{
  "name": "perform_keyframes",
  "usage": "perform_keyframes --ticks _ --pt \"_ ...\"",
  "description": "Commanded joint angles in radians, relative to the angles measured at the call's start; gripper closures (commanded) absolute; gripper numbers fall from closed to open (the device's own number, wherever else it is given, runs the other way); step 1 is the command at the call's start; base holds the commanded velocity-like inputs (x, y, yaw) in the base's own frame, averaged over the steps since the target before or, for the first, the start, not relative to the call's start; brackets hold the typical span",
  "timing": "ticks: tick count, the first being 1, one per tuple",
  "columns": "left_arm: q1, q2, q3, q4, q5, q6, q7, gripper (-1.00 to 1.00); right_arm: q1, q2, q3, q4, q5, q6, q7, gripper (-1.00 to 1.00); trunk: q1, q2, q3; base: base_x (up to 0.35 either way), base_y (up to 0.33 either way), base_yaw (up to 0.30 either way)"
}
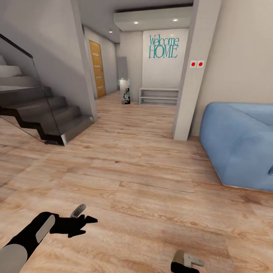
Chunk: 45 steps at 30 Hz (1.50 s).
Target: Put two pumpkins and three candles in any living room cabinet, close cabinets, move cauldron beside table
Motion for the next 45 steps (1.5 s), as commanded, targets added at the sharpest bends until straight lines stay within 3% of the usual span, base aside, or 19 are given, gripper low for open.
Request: perform_keyframes --ticks 1,34,45 --pt "-0.001 0.001 -0.004 0.000 -0.001 -0.003 -0.005 -1.00 0.000 0.000 -0.001 -0.002 -0.005 0.003 -0.003 -1.00 0.000 0.000 -0.001 0.030 0.014 0.000" --pt "-0.001 -0.004 -0.005 0.000 -0.009 -0.026 -0.002 -1.00 0.000 0.000 -0.002 -0.002 -0.015 0.003 -0.003 -1.00 0.000 0.000 -0.001 0.100 -0.025 0.000" --pt "-0.001 -0.004 -0.003 -0.002 -0.008 -0.025 -0.004 -1.00 0.000 -0.001 -0.006 -0.002 -0.016 0.003 -0.004 -1.00 0.005 -0.003 -0.043 0.001 0.000 0.000"
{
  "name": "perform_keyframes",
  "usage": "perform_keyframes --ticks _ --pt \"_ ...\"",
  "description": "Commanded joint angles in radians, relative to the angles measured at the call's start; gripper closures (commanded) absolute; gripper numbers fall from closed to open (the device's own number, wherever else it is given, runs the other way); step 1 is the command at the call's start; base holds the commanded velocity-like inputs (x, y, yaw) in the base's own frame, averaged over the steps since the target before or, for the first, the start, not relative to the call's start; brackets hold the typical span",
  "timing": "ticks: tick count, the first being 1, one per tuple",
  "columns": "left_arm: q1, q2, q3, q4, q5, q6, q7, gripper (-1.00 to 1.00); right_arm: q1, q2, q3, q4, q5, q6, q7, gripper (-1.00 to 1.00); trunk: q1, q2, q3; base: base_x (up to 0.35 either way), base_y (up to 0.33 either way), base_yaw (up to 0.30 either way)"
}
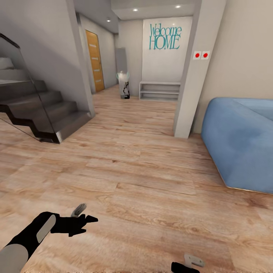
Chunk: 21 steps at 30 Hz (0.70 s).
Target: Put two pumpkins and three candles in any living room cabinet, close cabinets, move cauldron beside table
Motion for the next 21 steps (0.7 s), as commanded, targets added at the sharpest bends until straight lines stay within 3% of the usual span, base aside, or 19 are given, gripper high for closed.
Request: perform_keyframes --ticks 1,21 --pt "-0.001 0.001 -0.004 0.000 0.000 0.001 -0.004 -1.00 0.000 0.001 -0.002 -0.001 -0.003 0.003 -0.003 -1.00 0.000 -0.001 -0.005 0.000 0.000 0.000" --pt "-0.001 0.001 -0.005 0.000 0.003 0.002 -0.005 -1.00 0.000 0.001 -0.002 -0.001 -0.003 0.003 -0.003 -1.00 0.009 -0.005 -0.082 0.000 0.000 0.000"
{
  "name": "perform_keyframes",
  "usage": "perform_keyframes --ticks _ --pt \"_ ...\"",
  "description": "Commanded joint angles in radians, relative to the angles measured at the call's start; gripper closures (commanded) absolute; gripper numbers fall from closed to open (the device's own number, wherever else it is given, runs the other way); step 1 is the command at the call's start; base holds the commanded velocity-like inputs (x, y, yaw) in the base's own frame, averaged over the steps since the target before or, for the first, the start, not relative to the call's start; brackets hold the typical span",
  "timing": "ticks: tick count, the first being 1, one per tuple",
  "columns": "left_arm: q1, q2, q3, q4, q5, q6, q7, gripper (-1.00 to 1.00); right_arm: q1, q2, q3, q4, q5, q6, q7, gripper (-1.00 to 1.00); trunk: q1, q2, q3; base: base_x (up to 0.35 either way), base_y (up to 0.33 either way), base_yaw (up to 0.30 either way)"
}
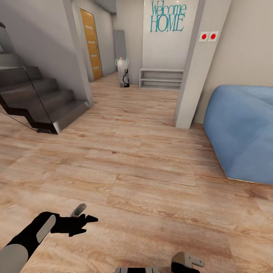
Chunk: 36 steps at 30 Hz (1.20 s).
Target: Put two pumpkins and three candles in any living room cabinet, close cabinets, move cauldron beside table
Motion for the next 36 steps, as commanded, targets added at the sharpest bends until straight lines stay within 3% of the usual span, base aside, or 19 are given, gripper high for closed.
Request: perform_keyframes --ticks 1,4,8,9,13,36 --pt "-0.001 0.001 -0.004 0.000 0.002 0.003 -0.005 -1.00 0.000 0.001 -0.002 -0.002 -0.003 0.003 -0.002 -1.00 0.000 -0.001 -0.005 0.000 0.000 0.000" --pt "-0.001 0.009 -0.004 -0.002 0.006 0.025 -0.045 -1.00 0.000 0.001 -0.002 -0.003 -0.003 0.003 -0.003 -1.00 0.000 -0.001 -0.005 0.000 0.000 0.000" --pt "0.000 0.043 -0.012 -0.013 0.001 0.059 -0.214 -1.00 0.000 0.001 -0.002 -0.003 -0.003 0.003 -0.003 -1.00 0.000 -0.001 -0.005 0.000 0.000 0.000" --pt "0.002 0.060 -0.015 -0.022 -0.003 0.062 -0.287 -1.00 0.000 0.001 -0.002 -0.003 -0.003 0.003 -0.003 -1.00 0.000 -0.001 -0.005 0.000 0.000 0.000" --pt "0.004 0.086 -0.018 -0.031 -0.007 0.058 -0.373 -1.00 0.000 0.001 -0.002 -0.002 -0.003 0.003 -0.003 -1.00 0.000 -0.001 -0.005 0.046 0.000 0.000" --pt "0.004 0.090 -0.017 -0.032 -0.013 0.031 -0.384 -1.00 0.000 -0.001 -0.003 -0.002 -0.003 0.003 -0.003 -1.00 0.001 -0.001 -0.013 0.069 -0.005 0.000"
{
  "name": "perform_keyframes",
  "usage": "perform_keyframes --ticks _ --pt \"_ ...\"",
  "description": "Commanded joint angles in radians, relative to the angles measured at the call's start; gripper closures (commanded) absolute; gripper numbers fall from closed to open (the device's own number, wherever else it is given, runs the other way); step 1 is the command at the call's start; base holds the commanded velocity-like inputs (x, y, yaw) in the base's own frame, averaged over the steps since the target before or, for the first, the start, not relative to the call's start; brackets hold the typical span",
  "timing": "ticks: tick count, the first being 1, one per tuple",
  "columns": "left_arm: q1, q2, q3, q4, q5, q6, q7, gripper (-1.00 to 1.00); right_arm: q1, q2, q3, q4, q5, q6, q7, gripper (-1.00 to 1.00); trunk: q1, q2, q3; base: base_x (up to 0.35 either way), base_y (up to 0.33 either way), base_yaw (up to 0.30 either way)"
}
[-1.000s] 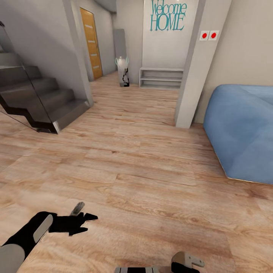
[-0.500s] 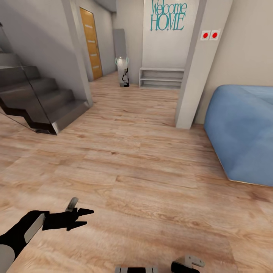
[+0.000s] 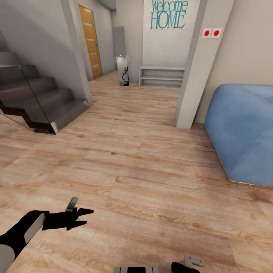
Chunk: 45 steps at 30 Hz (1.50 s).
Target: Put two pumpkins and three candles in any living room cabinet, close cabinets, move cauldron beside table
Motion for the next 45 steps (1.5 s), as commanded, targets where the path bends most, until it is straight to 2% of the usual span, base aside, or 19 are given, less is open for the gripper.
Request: perform_keyframes --ticks 1,5,10,14,21,26,29,33,40,45 --pt "-0.001 0.001 -0.004 0.000 0.004 0.004 -0.002 -1.00 0.000 0.000 -0.002 -0.002 -0.003 0.003 -0.003 -1.00 0.000 0.000 -0.001 0.000 0.000 0.000" --pt "-0.001 0.001 -0.004 0.000 0.004 0.004 -0.003 -1.00 0.000 0.000 -0.002 -0.002 -0.003 0.003 -0.003 -1.00 0.002 -0.001 -0.016 0.000 0.000 0.000" --pt "-0.001 0.002 -0.004 0.000 0.004 0.004 -0.003 -1.00 0.000 0.000 -0.003 -0.002 -0.004 0.002 -0.004 -1.00 0.002 -0.001 -0.016 0.000 0.000 0.000" --pt "-0.001 0.001 -0.004 0.000 0.004 0.004 -0.003 -1.00 0.000 0.000 -0.003 -0.003 -0.004 -0.001 -0.006 -1.00 0.003 -0.002 -0.032 0.000 0.000 0.000" --pt "-0.001 0.000 -0.004 0.000 0.004 0.004 -0.003 -1.00 0.000 0.000 -0.004 -0.001 -0.005 -0.029 -0.008 -1.00 0.003 -0.002 -0.032 0.000 0.000 0.000" --pt "-0.001 -0.001 -0.004 -0.001 0.005 0.004 -0.002 -1.00 0.000 0.000 -0.004 -0.001 -0.005 -0.028 -0.009 -1.00 0.006 -0.003 -0.051 0.000 0.000 0.000" --pt "-0.001 -0.001 -0.004 -0.001 0.005 0.004 -0.002 -1.00 0.000 0.000 -0.004 0.000 -0.006 -0.027 -0.009 -1.00 0.006 -0.003 -0.051 0.000 0.000 0.000" --pt "-0.001 -0.002 -0.004 -0.001 0.004 0.004 -0.003 -1.00 0.000 0.000 -0.004 0.003 -0.007 -0.029 -0.009 -1.00 0.007 -0.004 -0.067 0.000 0.000 0.000" --pt "-0.001 -0.001 -0.004 -0.001 0.006 0.004 -0.005 -1.00 0.000 0.000 -0.004 0.003 -0.008 -0.029 -0.009 -1.00 0.007 -0.004 -0.067 0.000 0.000 0.000" --pt "-0.001 0.000 -0.004 -0.001 0.006 0.004 -0.006 -1.00 0.000 0.000 -0.004 0.003 -0.008 -0.029 -0.009 -1.00 0.009 -0.005 -0.082 0.000 0.000 0.000"
